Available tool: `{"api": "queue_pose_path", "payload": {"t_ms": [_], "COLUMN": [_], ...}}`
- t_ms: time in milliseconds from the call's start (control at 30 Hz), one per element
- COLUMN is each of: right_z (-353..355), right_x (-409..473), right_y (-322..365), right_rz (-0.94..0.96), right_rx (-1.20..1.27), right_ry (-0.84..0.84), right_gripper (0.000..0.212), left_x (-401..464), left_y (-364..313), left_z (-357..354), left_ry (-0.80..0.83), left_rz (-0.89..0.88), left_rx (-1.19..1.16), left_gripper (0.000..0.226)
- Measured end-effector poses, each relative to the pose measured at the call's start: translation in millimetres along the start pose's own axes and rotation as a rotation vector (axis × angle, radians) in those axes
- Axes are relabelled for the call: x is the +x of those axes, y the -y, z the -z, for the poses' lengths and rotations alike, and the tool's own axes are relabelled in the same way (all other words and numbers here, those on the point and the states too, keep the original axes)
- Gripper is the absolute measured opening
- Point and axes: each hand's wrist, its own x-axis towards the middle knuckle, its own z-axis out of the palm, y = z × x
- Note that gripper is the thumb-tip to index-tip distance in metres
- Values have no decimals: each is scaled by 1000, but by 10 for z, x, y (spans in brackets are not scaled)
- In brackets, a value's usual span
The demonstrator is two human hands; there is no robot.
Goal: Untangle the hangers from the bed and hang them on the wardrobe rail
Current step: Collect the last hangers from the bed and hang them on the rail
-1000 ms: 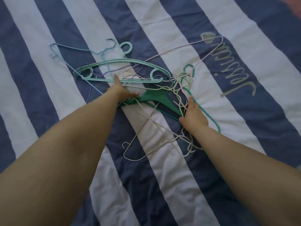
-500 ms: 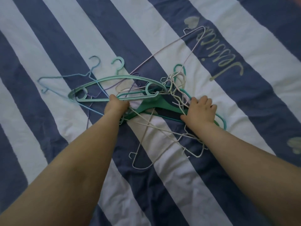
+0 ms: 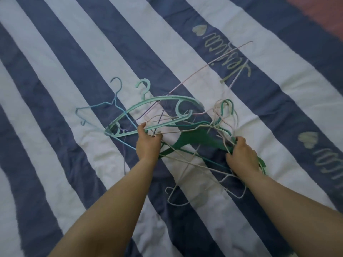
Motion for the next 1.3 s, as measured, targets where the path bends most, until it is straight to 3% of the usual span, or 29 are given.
{"api": "queue_pose_path", "payload": {"t_ms": [133,267,400,533,600,667,733,800,900,1033,1133,1300], "right_z": [103,299,643,1016,1205,1383,1540,1684,1854,2004,2057,2124], "right_x": [-376,-664,-922,-1234,-1415,-1585,-1739,-1888,-2145,-2498,-2746,-3050], "right_y": [-235,-403,-575,-724,-770,-788,-793,-789,-731,-524,-353,-124], "right_rz": [-73,-149,-116,-68,-72,-63,-35,-4,21,68,70,21], "right_rx": [137,297,472,418,298,214,200,188,258,386,386,383], "right_ry": [-12,131,247,287,257,209,154,130,119,116,89,-36], "right_gripper": [46,38,37,40,38,34,32,33,30,43,49,35], "left_x": [-241,-531,-841,-1335,-1587,-1789,-1909,-2108,-2468,-2817,-3020,-3320], "left_y": [-140,-385,-573,-764,-835,-873,-855,-904,-1001,-1091,-1170,-1298], "left_z": [174,532,982,1280,1394,1516,1619,1758,2012,2407,2648,2891], "left_ry": [145,362,627,786,777,771,741,748,898,1161,1275,1261], "left_rz": [3,-29,-3,130,139,47,-35,-87,-70,-76,-138,-177], "left_rx": [-50,-140,-239,-361,-219,1,76,-57,-488,-759,-779,-743], "left_gripper": [46,40,63,34,36,59,75,68,39,68,68,87]}}
